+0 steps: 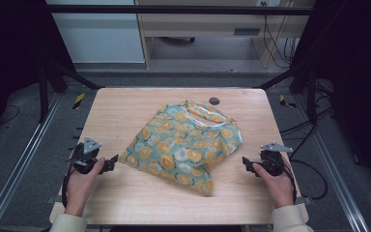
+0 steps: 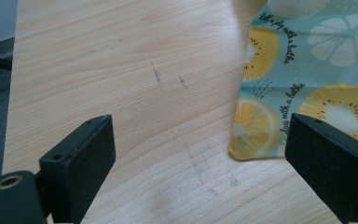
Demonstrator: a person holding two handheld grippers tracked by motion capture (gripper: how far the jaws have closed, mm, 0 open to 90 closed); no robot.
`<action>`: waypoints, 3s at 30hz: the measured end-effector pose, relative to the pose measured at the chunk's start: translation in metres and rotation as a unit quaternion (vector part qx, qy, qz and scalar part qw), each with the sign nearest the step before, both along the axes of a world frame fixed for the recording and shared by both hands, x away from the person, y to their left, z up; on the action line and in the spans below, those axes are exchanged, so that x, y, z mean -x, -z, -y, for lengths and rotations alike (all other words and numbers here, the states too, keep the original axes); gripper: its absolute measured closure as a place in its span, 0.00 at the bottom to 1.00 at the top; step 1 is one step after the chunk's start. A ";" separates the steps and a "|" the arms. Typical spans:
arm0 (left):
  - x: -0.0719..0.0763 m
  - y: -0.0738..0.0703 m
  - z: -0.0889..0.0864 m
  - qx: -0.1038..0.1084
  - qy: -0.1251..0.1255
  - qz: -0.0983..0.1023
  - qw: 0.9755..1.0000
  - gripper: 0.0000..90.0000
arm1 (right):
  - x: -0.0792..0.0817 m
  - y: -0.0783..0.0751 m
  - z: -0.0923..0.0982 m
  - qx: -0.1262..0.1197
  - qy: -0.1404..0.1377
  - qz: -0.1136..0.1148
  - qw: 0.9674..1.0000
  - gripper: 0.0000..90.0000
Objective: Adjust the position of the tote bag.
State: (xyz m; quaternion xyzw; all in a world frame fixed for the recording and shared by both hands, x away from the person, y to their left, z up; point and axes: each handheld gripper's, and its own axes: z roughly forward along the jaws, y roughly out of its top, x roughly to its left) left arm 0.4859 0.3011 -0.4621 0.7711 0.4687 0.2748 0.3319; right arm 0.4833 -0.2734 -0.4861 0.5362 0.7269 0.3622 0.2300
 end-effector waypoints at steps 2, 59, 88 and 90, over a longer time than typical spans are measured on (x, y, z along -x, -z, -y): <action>-0.001 0.001 0.000 0.001 0.001 -0.002 1.000 0.09 | -0.001 0.001 -0.001 -0.004 0.000 -0.006 1.000 0.19; -0.095 -0.076 0.098 0.026 0.098 -0.051 0.993 0.10 | -0.109 -0.042 -0.059 -0.023 -0.110 0.004 0.994 1.00; -0.094 -0.047 0.110 -0.005 0.128 -0.081 0.988 1.00 | -0.093 -0.072 -0.058 -0.002 -0.124 0.055 0.991 1.00; -0.084 -0.052 0.103 0.003 0.116 -0.045 0.992 1.00 | -0.087 -0.080 -0.056 0.002 -0.125 0.063 0.990 1.00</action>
